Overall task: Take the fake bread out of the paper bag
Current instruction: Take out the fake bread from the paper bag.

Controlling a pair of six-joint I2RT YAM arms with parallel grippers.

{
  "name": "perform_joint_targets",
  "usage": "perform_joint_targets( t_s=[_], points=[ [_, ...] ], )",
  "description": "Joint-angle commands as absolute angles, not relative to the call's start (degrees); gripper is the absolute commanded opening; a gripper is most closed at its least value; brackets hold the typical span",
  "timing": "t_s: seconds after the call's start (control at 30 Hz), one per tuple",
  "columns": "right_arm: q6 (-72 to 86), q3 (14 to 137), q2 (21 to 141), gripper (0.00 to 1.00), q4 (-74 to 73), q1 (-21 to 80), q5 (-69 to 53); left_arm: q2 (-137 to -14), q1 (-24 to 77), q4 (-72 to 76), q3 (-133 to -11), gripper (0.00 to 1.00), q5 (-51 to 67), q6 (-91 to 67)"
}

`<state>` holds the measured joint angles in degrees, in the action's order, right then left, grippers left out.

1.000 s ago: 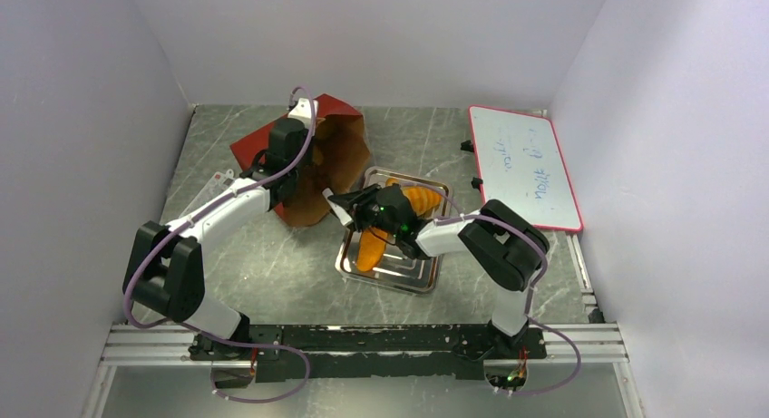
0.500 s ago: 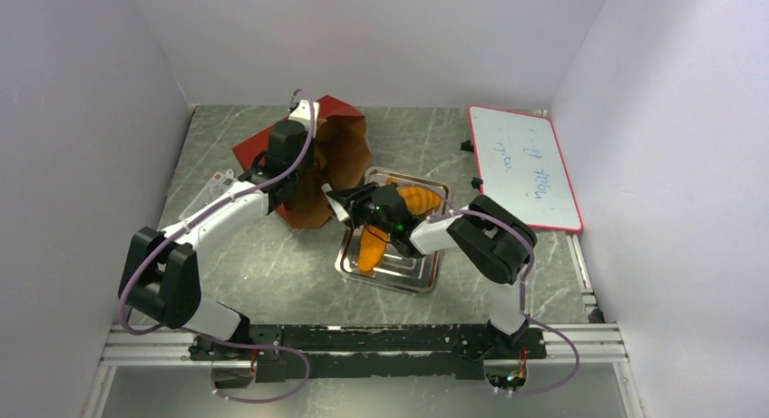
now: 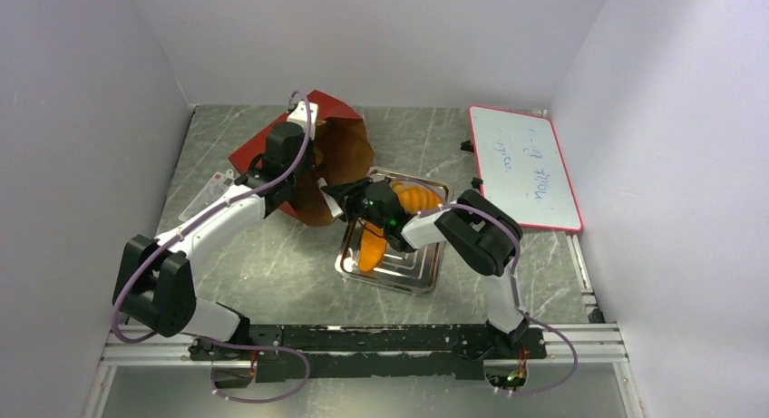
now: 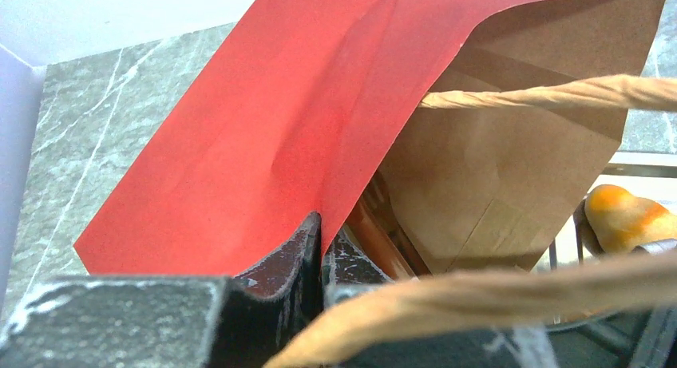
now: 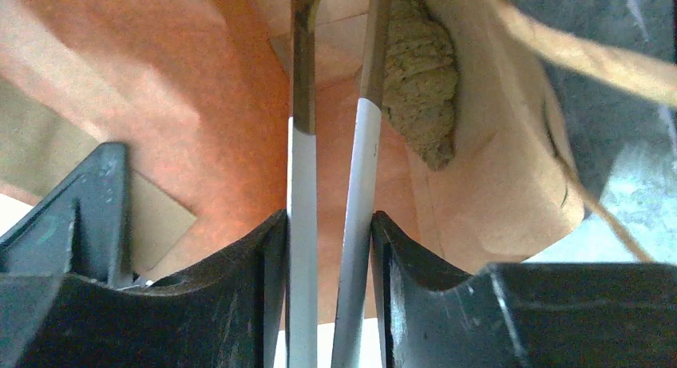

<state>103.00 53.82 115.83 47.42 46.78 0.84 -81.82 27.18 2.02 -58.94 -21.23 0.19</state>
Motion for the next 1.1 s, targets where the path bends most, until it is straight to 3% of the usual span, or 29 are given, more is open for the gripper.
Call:
perform_joint_targets(
  t_s=[0.0,0.2,0.37,0.53,1.07],
  points=[
    [103.0,55.5,118.8,0.43,49.3,46.2,1.3,-78.9,27.7,3.0,-58.8,0.07,-21.3,-0.1],
    [101.6,56.5,119.1,0.39,48.0,46.2,1.4,-78.4,27.7,3.1,-58.7,0.07,-21.1,0.0],
    [99.8,56.6,117.8,0.20,46.4,46.3,1.8,-78.6,27.7,2.9,-58.7,0.07,-22.1,0.0],
    [97.9,56.5,116.0,0.10,44.9,46.2,2.2,-79.8,27.7,2.5,-59.2,0.07,-23.6,-0.2],
    [88.6,52.6,101.6,0.09,35.3,47.3,0.9,-87.8,26.0,3.6,-64.8,0.07,-26.0,1.5]
  ],
)
